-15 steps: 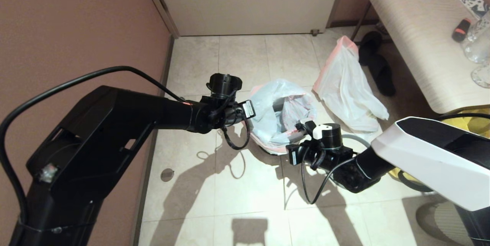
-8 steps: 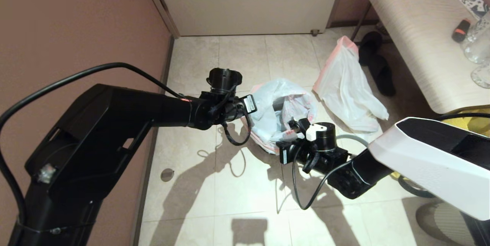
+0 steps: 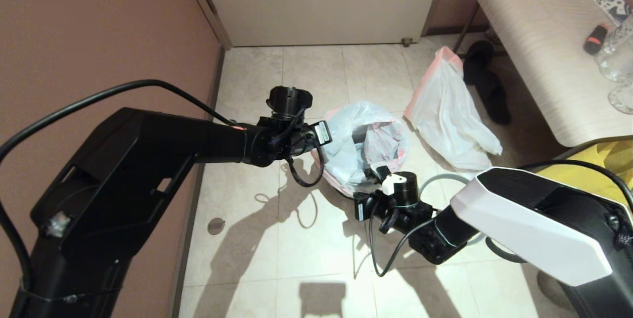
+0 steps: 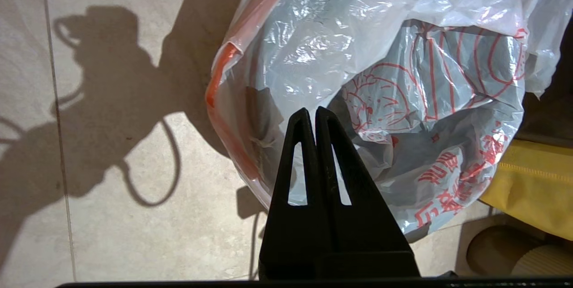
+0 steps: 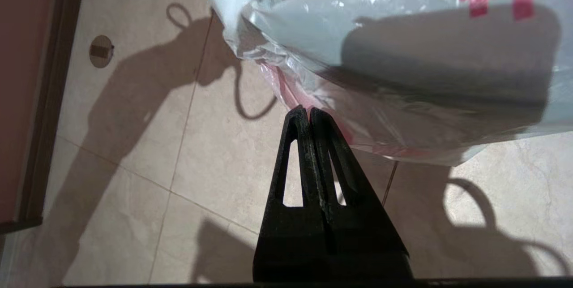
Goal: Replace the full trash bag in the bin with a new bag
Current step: Put the new garbage bag on the trash can
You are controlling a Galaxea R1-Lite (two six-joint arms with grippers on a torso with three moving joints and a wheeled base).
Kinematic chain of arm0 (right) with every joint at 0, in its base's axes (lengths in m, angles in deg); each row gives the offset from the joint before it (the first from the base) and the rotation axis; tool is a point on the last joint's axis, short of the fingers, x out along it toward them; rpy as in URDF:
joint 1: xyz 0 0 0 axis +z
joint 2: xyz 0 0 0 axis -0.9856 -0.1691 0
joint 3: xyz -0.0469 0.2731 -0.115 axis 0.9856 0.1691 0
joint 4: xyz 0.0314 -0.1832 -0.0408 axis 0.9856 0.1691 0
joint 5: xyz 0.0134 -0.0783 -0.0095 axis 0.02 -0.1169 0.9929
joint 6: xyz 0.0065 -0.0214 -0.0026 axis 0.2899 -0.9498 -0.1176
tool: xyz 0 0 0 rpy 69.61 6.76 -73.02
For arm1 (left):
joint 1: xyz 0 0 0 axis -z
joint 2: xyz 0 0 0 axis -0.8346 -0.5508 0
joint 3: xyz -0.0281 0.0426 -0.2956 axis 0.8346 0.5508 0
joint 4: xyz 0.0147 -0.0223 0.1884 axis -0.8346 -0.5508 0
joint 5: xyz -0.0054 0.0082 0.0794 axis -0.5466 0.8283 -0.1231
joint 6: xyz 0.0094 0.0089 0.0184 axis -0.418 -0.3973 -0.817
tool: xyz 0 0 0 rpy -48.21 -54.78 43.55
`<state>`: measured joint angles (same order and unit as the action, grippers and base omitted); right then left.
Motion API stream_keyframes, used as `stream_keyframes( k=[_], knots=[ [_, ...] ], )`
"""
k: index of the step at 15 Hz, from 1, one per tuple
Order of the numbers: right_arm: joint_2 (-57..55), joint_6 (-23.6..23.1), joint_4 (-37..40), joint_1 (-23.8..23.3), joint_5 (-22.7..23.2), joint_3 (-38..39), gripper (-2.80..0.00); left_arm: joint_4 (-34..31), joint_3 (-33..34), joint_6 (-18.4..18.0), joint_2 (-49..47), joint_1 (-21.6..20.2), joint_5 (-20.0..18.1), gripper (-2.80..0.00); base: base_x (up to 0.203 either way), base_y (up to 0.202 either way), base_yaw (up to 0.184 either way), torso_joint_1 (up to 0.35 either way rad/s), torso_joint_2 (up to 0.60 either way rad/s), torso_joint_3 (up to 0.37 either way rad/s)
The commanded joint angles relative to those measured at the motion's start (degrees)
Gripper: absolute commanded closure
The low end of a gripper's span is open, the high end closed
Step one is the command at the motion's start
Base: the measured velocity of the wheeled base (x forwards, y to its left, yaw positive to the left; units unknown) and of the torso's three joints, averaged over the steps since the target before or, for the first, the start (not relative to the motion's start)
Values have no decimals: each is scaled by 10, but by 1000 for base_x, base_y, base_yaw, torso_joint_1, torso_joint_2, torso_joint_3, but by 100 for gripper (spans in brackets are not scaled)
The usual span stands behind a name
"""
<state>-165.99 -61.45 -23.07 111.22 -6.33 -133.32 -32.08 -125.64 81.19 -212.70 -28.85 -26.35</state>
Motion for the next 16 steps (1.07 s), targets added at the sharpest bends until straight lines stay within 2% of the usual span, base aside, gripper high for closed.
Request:
stream_keyframes(
  k=[1, 5, 8, 12, 15, 16],
  knots=[
    [-44, -1, -2, 2, -15, -26, 0, 1, -1, 2, 0, 0, 1, 0, 0, 0, 0, 0, 0, 0],
    [-66, -41, 20, 2, -33, -40, 0, 1, -3, 2, -1, 1, 2, 0, 0, 0, 0, 0, 0, 0],
    [-46, -41, 20, 1, -33, -31, 0, 4, -6, 2, -16, 1, 2, 0, 0, 0, 0, 0, 0, 0],
    [36, -37, 19, -1, -26, 12, 0, 10, -37, 5, -59, -17, 3, 0, 0, 0, 0, 0, 0, 0],
    [79, -35, 17, -25, -11, 24, 0, 11, -42, 4, -67, -21, 9, 0, 0, 0, 0, 0, 0, 0],
    [87, -20, 16, -32, -3, 22, 0, 11, -46, 4, -75, -21, 14, 0, 0, 0, 0, 0, 0, 0]
  ],
)
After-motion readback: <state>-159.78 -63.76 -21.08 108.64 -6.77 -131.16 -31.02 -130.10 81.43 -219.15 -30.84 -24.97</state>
